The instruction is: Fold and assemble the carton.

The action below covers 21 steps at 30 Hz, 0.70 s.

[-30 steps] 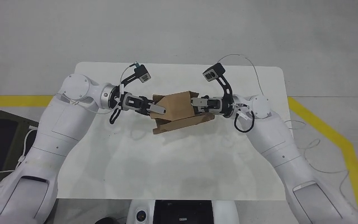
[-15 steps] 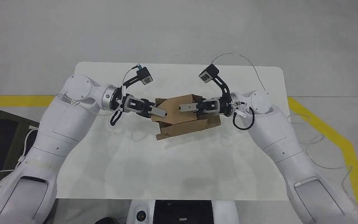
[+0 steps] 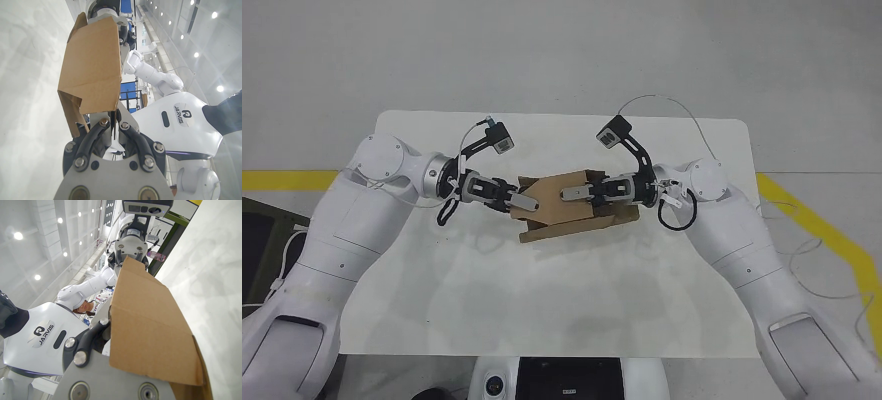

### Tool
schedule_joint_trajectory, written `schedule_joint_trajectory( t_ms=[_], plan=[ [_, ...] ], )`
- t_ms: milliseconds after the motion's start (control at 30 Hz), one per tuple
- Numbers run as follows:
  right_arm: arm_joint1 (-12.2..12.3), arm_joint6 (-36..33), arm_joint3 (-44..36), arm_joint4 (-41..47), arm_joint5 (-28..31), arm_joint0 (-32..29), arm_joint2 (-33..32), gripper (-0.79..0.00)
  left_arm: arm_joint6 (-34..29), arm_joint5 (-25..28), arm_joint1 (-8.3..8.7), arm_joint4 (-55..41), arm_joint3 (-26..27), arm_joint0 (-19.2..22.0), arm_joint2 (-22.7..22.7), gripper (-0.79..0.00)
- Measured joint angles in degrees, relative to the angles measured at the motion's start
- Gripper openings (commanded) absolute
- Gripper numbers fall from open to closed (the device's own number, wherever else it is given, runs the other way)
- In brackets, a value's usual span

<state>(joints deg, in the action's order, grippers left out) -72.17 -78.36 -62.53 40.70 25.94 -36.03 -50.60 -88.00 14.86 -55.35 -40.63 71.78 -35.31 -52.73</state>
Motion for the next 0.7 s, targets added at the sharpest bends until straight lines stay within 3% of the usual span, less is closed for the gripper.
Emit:
schedule_joint_trajectory(
  t_ms=[33, 100, 700],
  plan=[
    [-0.02, 0.00, 0.03, 0.06, 0.00, 0.04, 0.10, -0.785, 0.00, -0.02, 0.05, -0.12, -0.01, 0.01, 0.03, -0.560],
    [-0.05, 0.01, 0.14, 0.15, 0.01, 0.14, 0.31, -0.785, 0.00, -0.02, 0.13, -0.66, -0.04, 0.03, 0.02, 0.000],
    [-0.08, 4.24, 1.84, -5.06, 4.05, -0.28, 0.78, -0.785, 0.85, -3.53, -0.17, -10.38, 2.54, -2.02, -3.44, 0.000]
  ],
)
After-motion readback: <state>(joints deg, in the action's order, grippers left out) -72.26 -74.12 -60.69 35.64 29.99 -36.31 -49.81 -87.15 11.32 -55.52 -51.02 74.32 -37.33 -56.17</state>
